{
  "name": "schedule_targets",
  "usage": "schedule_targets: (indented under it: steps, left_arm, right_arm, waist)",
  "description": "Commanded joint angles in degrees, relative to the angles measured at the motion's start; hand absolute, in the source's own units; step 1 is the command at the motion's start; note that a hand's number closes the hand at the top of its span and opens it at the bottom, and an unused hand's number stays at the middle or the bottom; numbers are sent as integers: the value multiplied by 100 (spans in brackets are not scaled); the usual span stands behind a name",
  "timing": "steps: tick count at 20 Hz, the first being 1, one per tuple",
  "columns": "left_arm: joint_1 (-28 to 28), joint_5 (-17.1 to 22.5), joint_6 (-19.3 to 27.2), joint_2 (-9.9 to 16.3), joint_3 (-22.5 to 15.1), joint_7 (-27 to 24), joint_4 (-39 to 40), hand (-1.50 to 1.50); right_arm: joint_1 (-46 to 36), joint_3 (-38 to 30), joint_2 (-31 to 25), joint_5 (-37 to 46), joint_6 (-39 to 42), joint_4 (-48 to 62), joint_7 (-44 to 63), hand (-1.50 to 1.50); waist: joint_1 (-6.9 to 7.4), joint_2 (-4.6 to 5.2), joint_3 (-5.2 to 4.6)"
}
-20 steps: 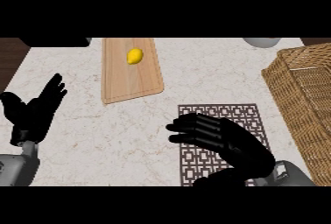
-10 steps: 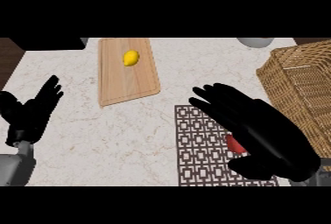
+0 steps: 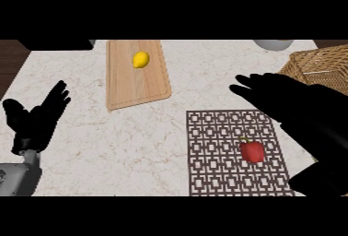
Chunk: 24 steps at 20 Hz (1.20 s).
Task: Pick the bell pepper from the placemat and place it in the basket
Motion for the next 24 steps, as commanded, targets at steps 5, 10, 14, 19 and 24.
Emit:
schedule_targets:
  steps: [5,10,14,19,24]
  left_arm:
    - [117,-36,-104,-64,127,29,-130,0]
    - [-246,-22,-299,-56,348,-94,323,0]
    - [-49,-86,-324,-130,319,12,50,0]
    - [-325,-342,-168,-392,318,-235,508,0]
    - [-132,-400,-236,-412,278,-130,174,0]
  right_arm:
    - [393,-1489,-543,-2172,1034,-321,394,-150]
    - [1339,-2546,-559,-2031,1035,-582,-619,-150]
    - [2378,-2701,54,-1288,1133,-881,-1369,-150]
    - [3107,-2585,647,343,934,-840,-2860,-150]
    - [3404,-1773,1084,1968,-177,-17,-4077,-150]
  waist:
    - [13,16,19]
    - [-3,38,27]
    - [34,42,30]
    - [24,58,31]
    - [98,56,30]
